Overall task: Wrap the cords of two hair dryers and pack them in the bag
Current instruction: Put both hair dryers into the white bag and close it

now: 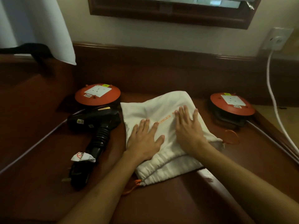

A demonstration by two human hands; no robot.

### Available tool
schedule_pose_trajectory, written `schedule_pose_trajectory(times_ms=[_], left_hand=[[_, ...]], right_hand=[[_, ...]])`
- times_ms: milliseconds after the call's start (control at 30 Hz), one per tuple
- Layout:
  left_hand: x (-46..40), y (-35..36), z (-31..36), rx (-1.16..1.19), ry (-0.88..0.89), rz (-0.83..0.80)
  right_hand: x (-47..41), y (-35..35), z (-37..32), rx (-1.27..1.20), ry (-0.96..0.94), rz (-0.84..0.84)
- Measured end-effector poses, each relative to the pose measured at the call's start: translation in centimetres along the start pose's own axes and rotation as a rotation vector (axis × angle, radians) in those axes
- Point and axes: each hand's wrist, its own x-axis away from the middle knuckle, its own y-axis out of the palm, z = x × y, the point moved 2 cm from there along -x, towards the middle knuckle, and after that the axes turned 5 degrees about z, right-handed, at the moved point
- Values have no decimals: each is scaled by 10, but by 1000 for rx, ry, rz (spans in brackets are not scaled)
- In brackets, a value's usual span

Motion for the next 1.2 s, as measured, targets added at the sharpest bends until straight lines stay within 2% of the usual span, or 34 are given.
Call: schedule_pose_trajectory(times_ms=[100,233,400,500,667,1000,1100,1200], left_hand=[[0,3,-1,-22,11,21],[-1,3,-1,-23,13,29],[-1,3,-1,-26,31,41],[0,4,-2,-40,49,54],[-1,4,0,-33,40,54],[-7,-4,2,51,-2,54],[-6,-14,0,123,22,141],[1,-29,-6,198,48,270]], right_hand=[[-11,-2,1,113,-109,-40],[-15,4,20,-62,-202,-72],[-29,5,27,-220,-144,-55],[-33,3,26,-161,-168,14],[-32,9,22,-98,-191,10],[-33,9,30,-330,-172,72],[-22,-5,21,-446,-85,76],[9,-23,-6,-539,-24,169]])
